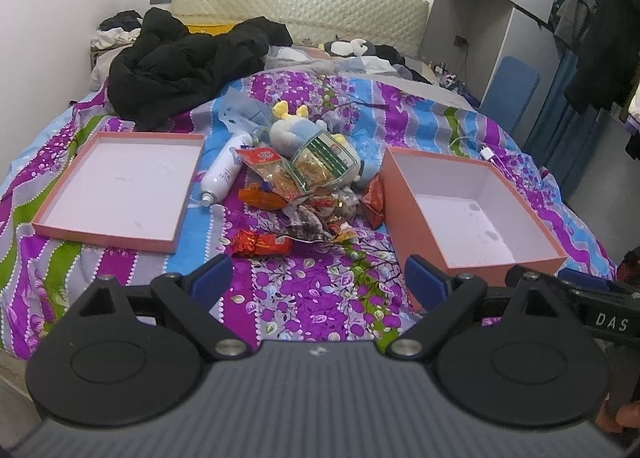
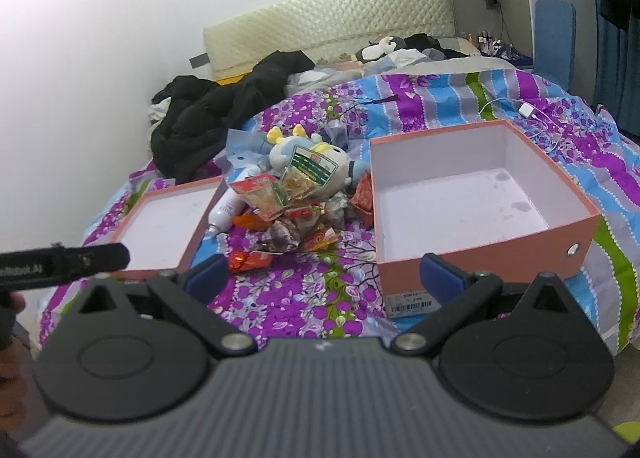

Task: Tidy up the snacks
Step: 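Reach the left tool down and grasp the red foil candy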

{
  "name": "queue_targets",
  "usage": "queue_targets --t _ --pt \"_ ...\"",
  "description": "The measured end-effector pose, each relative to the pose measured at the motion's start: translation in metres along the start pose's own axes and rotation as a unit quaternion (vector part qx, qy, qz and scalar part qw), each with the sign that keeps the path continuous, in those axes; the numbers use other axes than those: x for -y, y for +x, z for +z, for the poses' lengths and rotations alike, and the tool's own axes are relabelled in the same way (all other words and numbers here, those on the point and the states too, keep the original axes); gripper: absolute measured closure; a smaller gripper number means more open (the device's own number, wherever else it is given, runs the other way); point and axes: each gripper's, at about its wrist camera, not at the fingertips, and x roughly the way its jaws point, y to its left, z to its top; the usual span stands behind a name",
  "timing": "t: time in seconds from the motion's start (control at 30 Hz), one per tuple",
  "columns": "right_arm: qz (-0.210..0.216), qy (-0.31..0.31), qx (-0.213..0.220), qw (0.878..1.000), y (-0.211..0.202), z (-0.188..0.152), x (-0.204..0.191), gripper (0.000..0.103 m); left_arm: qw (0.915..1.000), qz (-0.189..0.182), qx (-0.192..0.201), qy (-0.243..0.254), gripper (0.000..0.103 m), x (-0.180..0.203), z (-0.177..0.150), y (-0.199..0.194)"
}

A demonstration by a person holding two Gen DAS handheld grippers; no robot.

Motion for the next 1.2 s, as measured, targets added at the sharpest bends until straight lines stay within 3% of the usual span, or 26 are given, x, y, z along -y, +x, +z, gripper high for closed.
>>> queue_targets --t 0.37,0.57,0.67,0.77,1.0,1.2 --pt "0.007 0.021 -0.015 1.000 0.024 -0.003 0.011 0.000 0.9999 -0.005 0.012 -0.008 0.008 -0.008 0.000 0.019" --pt "0.029 0.030 0.008 0.999 0.046 0.000 0.012 0.000 0.9997 0.016 -0.009 -0.017 0.008 -0.020 0.011 0.052" --pt "0.054 0.050 0.002 0.997 0.067 0.002 0.012 0.000 0.9997 0.022 0.004 -0.006 0.008 -0.025 0.012 0.063" --pt "0.058 0.029 0.001 0.998 0.084 0.001 0.007 0.000 0.9991 0.024 -0.029 -0.022 0.008 -0.034 0.011 0.090" --pt "0.081 0.021 -0.013 0.996 0.123 0.003 0.003 0.000 0.9984 0.010 -0.051 -0.021 0.009 -0.060 -0.001 0.144" --pt "0.119 0.015 -0.027 0.992 0.164 0.009 -0.005 0.009 0.9963 0.005 -0.077 -0.038 0.009 -0.093 -0.005 0.200"
